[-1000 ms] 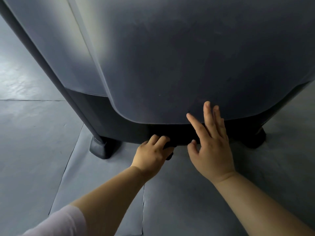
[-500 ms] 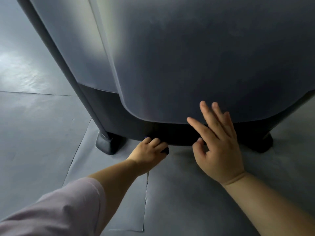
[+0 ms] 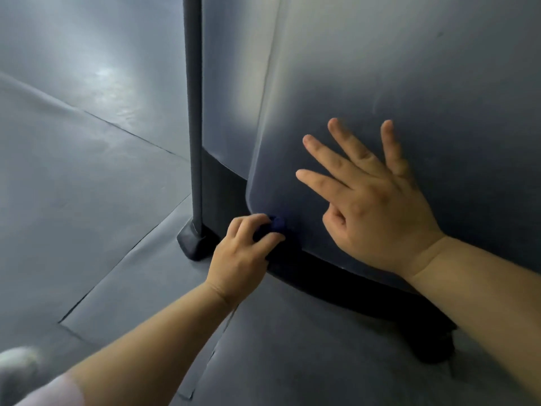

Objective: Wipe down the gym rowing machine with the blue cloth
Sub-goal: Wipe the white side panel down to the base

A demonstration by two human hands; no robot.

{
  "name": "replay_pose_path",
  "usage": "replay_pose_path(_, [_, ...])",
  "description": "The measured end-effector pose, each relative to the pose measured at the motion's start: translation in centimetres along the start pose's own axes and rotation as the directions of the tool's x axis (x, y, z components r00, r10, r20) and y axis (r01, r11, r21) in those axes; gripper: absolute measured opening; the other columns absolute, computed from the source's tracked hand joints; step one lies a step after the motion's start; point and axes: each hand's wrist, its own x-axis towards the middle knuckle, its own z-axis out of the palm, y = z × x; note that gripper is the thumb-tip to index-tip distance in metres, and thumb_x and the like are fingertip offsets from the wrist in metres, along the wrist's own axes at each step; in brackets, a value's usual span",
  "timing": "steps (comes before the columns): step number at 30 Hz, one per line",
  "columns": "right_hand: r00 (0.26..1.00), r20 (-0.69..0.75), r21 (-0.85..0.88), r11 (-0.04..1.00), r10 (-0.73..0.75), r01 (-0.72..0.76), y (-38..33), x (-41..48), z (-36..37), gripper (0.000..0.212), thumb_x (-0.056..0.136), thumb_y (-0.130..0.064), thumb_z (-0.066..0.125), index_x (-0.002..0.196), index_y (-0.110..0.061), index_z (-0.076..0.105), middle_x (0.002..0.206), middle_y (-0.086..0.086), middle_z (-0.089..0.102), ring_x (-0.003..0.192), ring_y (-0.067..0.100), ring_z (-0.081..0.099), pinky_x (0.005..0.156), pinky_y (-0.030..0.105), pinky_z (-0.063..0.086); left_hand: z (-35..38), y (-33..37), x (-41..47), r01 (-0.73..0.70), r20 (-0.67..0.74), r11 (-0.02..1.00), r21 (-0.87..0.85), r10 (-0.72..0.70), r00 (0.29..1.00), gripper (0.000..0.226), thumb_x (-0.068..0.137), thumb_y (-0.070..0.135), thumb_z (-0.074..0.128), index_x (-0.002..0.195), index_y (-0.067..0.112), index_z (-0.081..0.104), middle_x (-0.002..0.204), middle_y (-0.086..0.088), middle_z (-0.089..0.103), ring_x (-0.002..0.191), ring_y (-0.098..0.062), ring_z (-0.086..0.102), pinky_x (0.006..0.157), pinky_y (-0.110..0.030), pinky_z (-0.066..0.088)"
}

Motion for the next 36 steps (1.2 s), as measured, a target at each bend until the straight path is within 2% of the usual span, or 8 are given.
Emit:
replay_pose_path(5, [0.997,0.073,-0.062,0.997,-0.035,0.04,0.4,1.4,1.5,0.061,0.078,-0.015,0.052,0.139,-0.019,0.055,0.159,0.008,0.031,0.15,0.03,0.018,0.117,0.051,-0.015,1.0,-0.2,2.1,0.025,-0.109,1.0,0.003,-0.025,0.994,0.036,0.072,-0.001,0.064,0.102,0.019,0.066,0.121,-0.005,0.046,0.1,-0.032,0.05,0.081,-0.033,0.048])
replay_pose_path(11, [0.986,0.147,-0.09,0.991,-0.081,0.095,0.6,1.5,0.9,0.062,0.073,-0.019,0.058,0.134,-0.017,0.061,0.16,0.009,0.03,0.149,0.032,0.02,0.116,0.052,-0.015,4.4,-2.8,-5.7,0.083,0.238,0.996,-0.039,-0.071,0.969,0.017,0.075,0.026,0.059,0.091,0.024,0.065,0.115,-0.002,0.047,0.094,-0.031,0.05,0.05,-0.042,0.057])
replay_pose_path(14, [0.983,0.172,-0.108,0.99,-0.068,0.087,0.3,2.0,0.6,0.06,0.073,-0.021,0.06,0.133,-0.017,0.062,0.16,0.009,0.03,0.15,0.031,0.02,0.116,0.053,-0.013,3.2,-2.8,-5.6,0.228,0.117,0.971,-0.066,-0.219,0.969,0.021,0.073,0.012,0.061,0.091,0.021,0.067,0.111,-0.003,0.046,0.087,-0.032,0.052,0.06,-0.041,0.057])
replay_pose_path(18, [0.979,0.195,-0.115,0.99,-0.063,0.087,0.0,2.2,0.5,0.056,0.074,-0.025,0.06,0.129,-0.016,0.065,0.159,0.011,0.031,0.149,0.031,0.02,0.115,0.056,-0.009,2.0,0.7,-0.7,0.166,-0.066,0.979,-0.115,-0.174,0.982,0.033,0.063,0.0,0.069,0.093,0.014,0.072,0.117,-0.006,0.045,0.096,-0.03,0.05,0.081,-0.03,0.047])
replay_pose_path(25, [0.948,0.313,-0.145,0.985,-0.049,0.098,0.0,2.1,-0.8,0.051,0.075,-0.027,0.067,0.126,-0.019,0.067,0.159,0.008,0.031,0.15,0.03,0.019,0.114,0.052,-0.015,4.5,-0.3,-5.5,0.364,0.356,0.925,-0.107,-0.306,0.883,0.04,0.063,0.006,0.085,0.093,0.02,0.062,0.113,0.005,0.035,0.093,-0.036,0.053,0.06,-0.047,0.056])
replay_pose_path(28, [0.938,0.344,-0.15,0.984,-0.042,0.099,-0.2,2.7,-1.2,0.052,0.076,-0.029,0.063,0.128,-0.021,0.066,0.159,0.007,0.031,0.15,0.029,0.017,0.112,0.053,-0.017,3.3,0.5,-4.4,0.486,0.153,0.856,-0.179,-0.463,0.873,0.049,0.059,-0.007,0.079,0.094,0.021,0.059,0.115,-0.001,0.043,0.09,-0.036,0.058,0.063,-0.038,0.055])
replay_pose_path(31, [0.942,0.332,-0.132,0.986,-0.051,0.1,-0.5,3.3,-0.7,0.051,0.075,-0.027,0.064,0.125,-0.019,0.067,0.157,0.009,0.036,0.15,0.03,0.019,0.112,0.055,-0.016,2.8,1.9,-1.2,0.424,0.021,0.877,-0.224,-0.431,0.902,0.053,0.06,-0.007,0.079,0.1,0.02,0.058,0.117,-0.009,0.049,0.095,-0.034,0.058,0.069,-0.035,0.055])
replay_pose_path(36, [0.943,0.313,-0.094,0.985,-0.11,0.146,-1.6,5.1,0.9,0.046,0.077,-0.029,0.053,0.119,-0.017,0.069,0.153,0.012,0.042,0.149,0.031,0.022,0.112,0.056,-0.015,4.9,1.8,-2.9,0.519,0.168,0.833,-0.193,-0.493,0.854,0.049,0.063,-0.001,0.078,0.1,0.021,0.055,0.124,-0.001,0.038,0.099,-0.033,0.056,0.071,-0.033,0.055])
